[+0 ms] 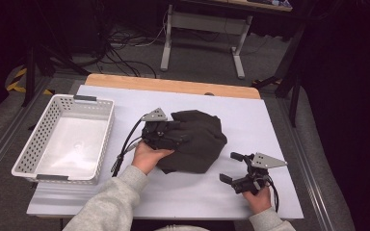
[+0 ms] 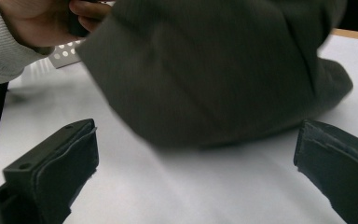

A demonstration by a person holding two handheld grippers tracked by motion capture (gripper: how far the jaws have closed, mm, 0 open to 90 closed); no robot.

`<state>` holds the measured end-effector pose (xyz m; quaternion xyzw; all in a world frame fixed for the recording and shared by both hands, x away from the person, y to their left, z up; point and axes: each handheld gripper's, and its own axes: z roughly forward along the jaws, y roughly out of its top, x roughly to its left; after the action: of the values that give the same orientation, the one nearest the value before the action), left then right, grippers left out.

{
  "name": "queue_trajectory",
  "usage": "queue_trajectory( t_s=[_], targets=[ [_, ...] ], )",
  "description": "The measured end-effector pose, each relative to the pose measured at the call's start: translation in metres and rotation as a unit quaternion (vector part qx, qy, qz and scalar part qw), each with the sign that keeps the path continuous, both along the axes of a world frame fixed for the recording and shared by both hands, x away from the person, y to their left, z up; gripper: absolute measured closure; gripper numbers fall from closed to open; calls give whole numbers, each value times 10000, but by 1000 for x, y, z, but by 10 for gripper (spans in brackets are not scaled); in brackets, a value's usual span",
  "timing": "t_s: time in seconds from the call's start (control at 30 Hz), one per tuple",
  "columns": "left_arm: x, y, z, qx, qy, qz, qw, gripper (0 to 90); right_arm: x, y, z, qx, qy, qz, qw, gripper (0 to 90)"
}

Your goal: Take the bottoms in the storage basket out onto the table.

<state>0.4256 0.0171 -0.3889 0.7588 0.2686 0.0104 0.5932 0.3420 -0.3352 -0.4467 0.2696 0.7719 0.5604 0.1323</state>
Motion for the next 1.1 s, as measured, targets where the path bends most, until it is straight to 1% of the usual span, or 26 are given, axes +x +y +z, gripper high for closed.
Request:
queue_trajectory(
  t_s=[0.03,0.1,0.17,0.23,0.27,0.37,0.5,0.63,0.8,0.83,0.9,0.97,1.07,1.1],
  targets=[
    [0,1,0,-2,-8,13,10000,160,0,0,0,4,-10,0,10000,4],
    [-1,2,1,-37,9,10,10000,162,0,0,0,14,-16,0,10000,4],
    [-2,3,1,-21,-3,31,10000,152,-1,-1,1,21,-26,-1,10000,4],
    [-3,4,3,32,-65,61,10000,141,-1,-1,1,37,-28,-1,10000,4],
    [-4,4,4,51,-66,73,9999,135,-1,-1,1,43,-34,-1,10000,4],
    [-6,6,6,121,-187,123,9997,129,-1,-1,1,44,-34,1,10000,4],
    [-8,10,10,62,-223,162,9996,130,-1,-1,1,45,-33,1,10000,4],
    [-10,17,14,61,-263,216,9994,128,-1,-2,1,61,-40,-3,10000,4],
    [-15,27,19,194,-401,309,9985,122,-1,-2,1,54,-35,-4,10000,4],
    [-16,29,20,203,-417,311,9984,120,-1,-1,1,47,-31,-4,10000,4],
    [-18,33,20,204,-386,345,9984,116,-1,-1,1,43,-31,-10,10000,4],
    [-20,39,20,258,-454,387,9979,112,-1,-1,1,43,-26,-5,10000,4],
    [-25,46,20,328,-488,464,9972,104,-1,-1,1,31,-29,-9,10000,4],
    [-26,47,19,328,-468,476,9972,102,-1,-1,1,34,-27,-6,10000,4]
  ],
)
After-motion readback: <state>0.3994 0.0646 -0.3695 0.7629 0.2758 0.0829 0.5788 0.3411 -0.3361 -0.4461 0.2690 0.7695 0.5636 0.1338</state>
